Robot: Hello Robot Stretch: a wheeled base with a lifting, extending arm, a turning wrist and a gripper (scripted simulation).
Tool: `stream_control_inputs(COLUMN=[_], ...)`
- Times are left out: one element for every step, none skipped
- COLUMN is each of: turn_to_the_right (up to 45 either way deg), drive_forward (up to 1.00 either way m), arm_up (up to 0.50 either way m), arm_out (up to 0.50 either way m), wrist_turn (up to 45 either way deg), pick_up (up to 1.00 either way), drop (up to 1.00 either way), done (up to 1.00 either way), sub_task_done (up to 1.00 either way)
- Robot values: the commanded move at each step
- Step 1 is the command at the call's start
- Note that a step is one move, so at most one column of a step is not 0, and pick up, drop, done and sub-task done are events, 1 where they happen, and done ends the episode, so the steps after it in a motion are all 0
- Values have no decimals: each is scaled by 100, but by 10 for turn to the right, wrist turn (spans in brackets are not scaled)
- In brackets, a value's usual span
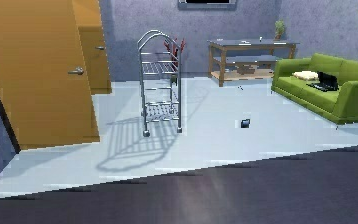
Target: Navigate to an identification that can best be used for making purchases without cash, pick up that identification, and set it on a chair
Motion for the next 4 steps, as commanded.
stream_control_inputs(turn_to_the_right=[0, 0, 0, 0], drive_forward=[0, 0, 0, 0], arm_up=[0, 10, 0, 0], arm_out=[0, 0, -8, 0], wrist_turn=[0, 0, 0, 0], pick_up=[0, 0, 0, 0], drop=[100, 0, 0, 0], done=[0, 0, 0, 100], sub_task_done=[0, 0, 0, 0])
